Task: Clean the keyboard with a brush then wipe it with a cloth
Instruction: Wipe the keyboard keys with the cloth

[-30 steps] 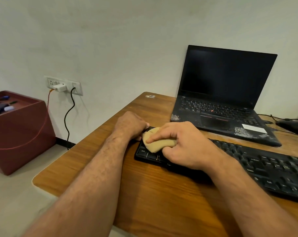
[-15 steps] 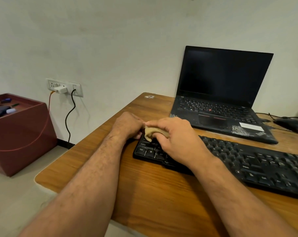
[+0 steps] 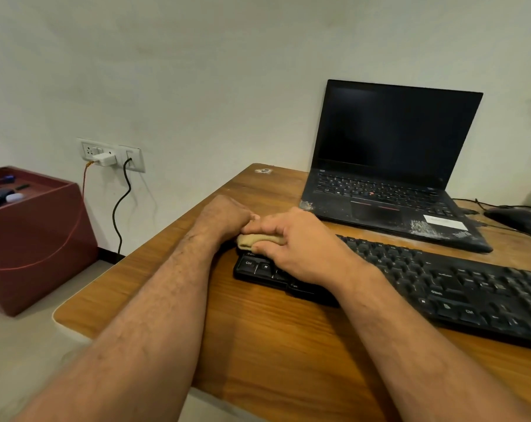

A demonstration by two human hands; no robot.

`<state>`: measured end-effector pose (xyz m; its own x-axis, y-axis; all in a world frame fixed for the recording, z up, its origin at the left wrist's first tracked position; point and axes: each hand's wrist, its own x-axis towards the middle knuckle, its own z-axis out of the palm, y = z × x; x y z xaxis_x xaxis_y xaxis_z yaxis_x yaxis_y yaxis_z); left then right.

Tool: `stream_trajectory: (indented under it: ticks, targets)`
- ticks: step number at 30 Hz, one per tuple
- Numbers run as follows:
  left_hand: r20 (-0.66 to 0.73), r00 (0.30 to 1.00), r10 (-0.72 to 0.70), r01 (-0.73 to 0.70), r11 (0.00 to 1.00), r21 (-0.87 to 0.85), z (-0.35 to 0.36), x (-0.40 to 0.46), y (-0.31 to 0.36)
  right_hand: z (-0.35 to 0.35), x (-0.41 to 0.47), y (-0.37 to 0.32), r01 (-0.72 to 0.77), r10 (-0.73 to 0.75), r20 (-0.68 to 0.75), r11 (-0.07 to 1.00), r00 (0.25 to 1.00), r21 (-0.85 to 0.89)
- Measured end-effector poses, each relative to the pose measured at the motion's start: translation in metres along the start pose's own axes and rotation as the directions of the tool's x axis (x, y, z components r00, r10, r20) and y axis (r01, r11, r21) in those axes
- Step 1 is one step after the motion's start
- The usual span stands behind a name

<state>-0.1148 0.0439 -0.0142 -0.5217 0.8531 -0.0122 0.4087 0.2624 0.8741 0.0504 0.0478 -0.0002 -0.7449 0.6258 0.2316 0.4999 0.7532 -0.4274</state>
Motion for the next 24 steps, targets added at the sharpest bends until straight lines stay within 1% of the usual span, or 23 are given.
stream_trajectory:
  ticks: [1, 2, 5, 6, 7, 9, 10, 11, 12, 13, 15, 16, 17, 18, 20, 21, 22, 23, 24]
  targets:
    - [0.006, 1.0, -0.008, 0.008, 1.0, -0.007, 0.0, 0.0, 0.0, 0.001, 0.004, 0.0, -0.006, 0.006, 0.004, 1.0, 1.0, -0.03]
    - [0.015, 1.0, -0.02, 0.021, 1.0, -0.019, 0.0, 0.001, 0.0, 0.002, 0.007, 0.001, -0.025, 0.024, -0.025, 0.997, 0.999, -0.069]
    - [0.081, 0.992, -0.098, 0.107, 0.988, -0.115, 0.001, -0.001, 0.001, -0.001, 0.014, 0.009, -0.18, 0.13, -0.214, 0.955, 0.968, -0.235]
    - [0.085, 0.99, -0.112, 0.123, 0.983, -0.139, 0.001, -0.001, 0.001, -0.004, 0.014, 0.013, -0.208, 0.148, -0.248, 0.948, 0.958, -0.239]
    - [0.084, 0.99, -0.111, 0.123, 0.981, -0.152, 0.002, -0.001, 0.0, -0.008, 0.012, 0.017, -0.199, 0.151, -0.233, 0.96, 0.961, -0.196]
    - [0.057, 0.995, -0.079, 0.087, 0.985, -0.147, 0.003, 0.001, -0.001, -0.013, 0.008, 0.019, -0.089, 0.082, -0.077, 0.992, 0.994, -0.094]
    - [0.038, 0.997, -0.064, 0.068, 0.989, -0.131, 0.004, 0.002, -0.001, -0.013, 0.006, 0.017, -0.037, 0.038, 0.01, 0.993, 0.999, -0.111]
    - [0.027, 0.998, -0.056, 0.059, 0.992, -0.115, 0.005, 0.003, -0.001, -0.01, 0.006, 0.015, -0.014, 0.022, 0.051, 0.988, 0.998, -0.153]
    - [0.025, 0.998, -0.056, 0.058, 0.992, -0.108, 0.005, 0.003, 0.0, -0.006, 0.008, 0.014, -0.038, 0.043, 0.026, 0.982, 0.999, -0.188]
    - [0.036, 0.997, -0.068, 0.072, 0.991, -0.112, 0.005, 0.002, 0.0, -0.002, 0.011, 0.015, -0.092, 0.083, -0.05, 0.975, 0.995, -0.204]
    - [0.043, 0.995, -0.09, 0.095, 0.987, -0.127, 0.006, 0.001, 0.0, -0.001, 0.016, 0.018, -0.213, 0.16, -0.225, 0.948, 0.961, -0.237]
    - [0.037, 0.995, -0.094, 0.098, 0.987, -0.126, 0.006, 0.002, 0.0, -0.003, 0.017, 0.02, -0.247, 0.182, -0.258, 0.936, 0.949, -0.251]
    - [0.029, 0.996, -0.089, 0.092, 0.99, -0.11, 0.006, 0.003, -0.001, -0.005, 0.016, 0.021, -0.247, 0.184, -0.253, 0.938, 0.95, -0.245]
    - [0.012, 0.997, -0.075, 0.075, 0.994, -0.081, 0.007, 0.004, -0.002, -0.008, 0.014, 0.02, -0.209, 0.163, -0.217, 0.956, 0.963, -0.208]
    - [-0.031, 0.999, -0.034, 0.034, 0.999, 0.004, 0.008, 0.006, -0.003, -0.011, 0.006, 0.013, -0.054, 0.042, -0.086, 0.989, 0.995, -0.141]
    - [-0.05, 0.999, -0.015, 0.017, 0.999, 0.036, 0.008, 0.007, -0.003, -0.009, 0.004, 0.009, 0.015, -0.021, -0.039, 0.987, 0.999, -0.158]
    - [-0.063, 0.998, -0.001, 0.004, 0.998, 0.058, 0.009, 0.008, -0.003, -0.006, 0.005, 0.008, 0.045, -0.052, -0.031, 0.981, 0.998, -0.188]
    - [-0.065, 0.998, -0.003, 0.007, 0.998, 0.057, 0.009, 0.006, -0.002, -0.002, 0.007, 0.009, 0.014, -0.028, -0.066, 0.979, 0.997, -0.202]
    - [-0.063, 0.998, -0.017, 0.019, 0.999, 0.036, 0.009, 0.005, -0.002, -0.001, 0.009, 0.01, -0.055, 0.033, -0.121, 0.982, 0.992, -0.182]
